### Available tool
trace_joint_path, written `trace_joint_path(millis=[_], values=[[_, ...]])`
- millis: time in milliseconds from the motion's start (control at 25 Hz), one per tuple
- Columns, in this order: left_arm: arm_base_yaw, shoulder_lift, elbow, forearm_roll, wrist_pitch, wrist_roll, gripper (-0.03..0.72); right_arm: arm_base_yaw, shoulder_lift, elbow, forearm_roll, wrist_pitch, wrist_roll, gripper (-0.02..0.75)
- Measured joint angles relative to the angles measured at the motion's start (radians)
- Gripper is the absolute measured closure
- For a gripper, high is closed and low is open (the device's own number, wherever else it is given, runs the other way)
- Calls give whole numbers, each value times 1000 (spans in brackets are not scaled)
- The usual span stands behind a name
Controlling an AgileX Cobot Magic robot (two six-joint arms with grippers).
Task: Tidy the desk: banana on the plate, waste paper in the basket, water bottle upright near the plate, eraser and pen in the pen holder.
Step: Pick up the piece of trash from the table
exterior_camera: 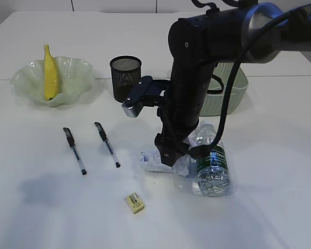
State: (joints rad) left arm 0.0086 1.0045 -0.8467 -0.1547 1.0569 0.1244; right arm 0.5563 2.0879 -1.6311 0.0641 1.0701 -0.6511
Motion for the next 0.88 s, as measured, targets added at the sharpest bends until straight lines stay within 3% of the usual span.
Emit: trace_joint_path(millis=[200, 680, 880], values=[[0, 0, 0, 3, 6, 0, 257, 0, 13, 0, 12, -2, 0, 250], [0, 0, 0, 25, 21, 0, 257, 0, 13, 0, 21, 9, 0, 657], [0, 0, 0, 33, 23, 0, 257, 0, 13, -11, 50, 54, 0, 711]])
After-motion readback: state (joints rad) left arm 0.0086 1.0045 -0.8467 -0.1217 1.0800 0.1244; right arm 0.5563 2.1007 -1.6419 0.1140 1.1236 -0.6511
